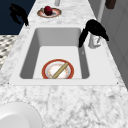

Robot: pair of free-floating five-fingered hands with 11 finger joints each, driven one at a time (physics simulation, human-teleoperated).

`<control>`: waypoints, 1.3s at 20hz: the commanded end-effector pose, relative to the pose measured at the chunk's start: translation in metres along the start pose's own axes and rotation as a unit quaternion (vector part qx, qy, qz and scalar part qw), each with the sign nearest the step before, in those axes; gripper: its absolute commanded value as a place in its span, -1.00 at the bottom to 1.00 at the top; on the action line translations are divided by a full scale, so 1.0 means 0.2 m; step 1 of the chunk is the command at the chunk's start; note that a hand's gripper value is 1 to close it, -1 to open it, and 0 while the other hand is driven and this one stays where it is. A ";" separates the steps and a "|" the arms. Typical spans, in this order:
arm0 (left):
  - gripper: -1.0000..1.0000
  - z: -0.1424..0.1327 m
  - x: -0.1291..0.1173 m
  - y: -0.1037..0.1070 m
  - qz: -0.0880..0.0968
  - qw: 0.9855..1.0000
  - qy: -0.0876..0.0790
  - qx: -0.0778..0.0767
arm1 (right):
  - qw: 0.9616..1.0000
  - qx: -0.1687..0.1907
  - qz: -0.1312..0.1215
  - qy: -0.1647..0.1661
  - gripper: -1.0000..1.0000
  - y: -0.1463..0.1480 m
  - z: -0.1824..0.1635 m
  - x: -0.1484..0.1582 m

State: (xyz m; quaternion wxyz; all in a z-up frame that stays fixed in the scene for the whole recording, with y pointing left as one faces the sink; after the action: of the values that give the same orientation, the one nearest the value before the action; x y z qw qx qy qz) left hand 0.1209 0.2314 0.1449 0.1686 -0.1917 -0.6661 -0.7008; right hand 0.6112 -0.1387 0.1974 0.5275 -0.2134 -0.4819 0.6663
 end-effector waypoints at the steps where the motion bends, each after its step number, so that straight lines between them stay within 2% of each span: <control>1: 0.00 0.00 0.00 0.00 0.000 1.000 0.000 0.000 | 1.000 0.021 -0.010 0.000 1.00 -0.01 -0.08 -0.01; 2: 0.00 0.00 0.00 0.00 0.000 1.000 0.000 0.000 | 1.000 0.019 -0.002 0.000 1.00 -0.02 -0.10 -0.01; 6: 0.00 0.00 0.00 0.00 0.000 1.000 0.000 0.000 | 1.000 0.012 -0.012 -0.002 1.00 -0.03 -0.10 -0.04; 13: 0.00 0.00 0.00 0.00 0.000 1.000 0.000 0.000 | 0.999 -0.002 -0.032 -0.043 1.00 -0.03 -0.11 -0.12; 15: 0.00 0.00 0.00 0.00 0.000 1.000 0.000 0.000 | 0.999 -0.016 -0.030 -0.030 1.00 -0.03 -0.10 -0.07; 16: 0.00 0.00 0.00 0.00 0.000 1.000 0.000 0.000 | 0.999 -0.011 -0.016 -0.029 1.00 -0.02 -0.13 -0.04; 17: 0.00 0.00 0.00 0.00 0.000 1.000 0.000 0.000 | 0.999 -0.017 -0.020 -0.018 1.00 -0.04 -0.11 -0.06; 18: 0.00 0.00 0.00 0.00 0.000 1.000 0.000 0.000 | 1.000 -0.013 -0.009 -0.008 1.00 -0.10 -0.17 0.01; 19: 0.00 0.00 0.00 0.00 0.000 1.000 0.000 0.000 | 1.000 -0.012 -0.014 -0.005 1.00 -0.14 -0.18 0.00; 21: 0.00 0.00 0.00 0.00 0.000 1.000 0.000 0.000 | 1.000 0.016 -0.024 -0.001 1.00 -0.18 -0.16 0.03; 26: 0.00 0.00 0.00 0.00 0.000 1.000 0.000 0.000 | 0.998 0.047 -0.039 0.035 1.00 -0.22 -0.22 0.07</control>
State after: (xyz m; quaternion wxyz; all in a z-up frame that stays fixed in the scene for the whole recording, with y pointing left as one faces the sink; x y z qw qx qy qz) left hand 0.1209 0.2314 0.1449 0.1686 -0.1917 -0.6661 -0.7008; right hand 0.6500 -0.1282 0.2012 0.5829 -0.1968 -0.4424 0.6526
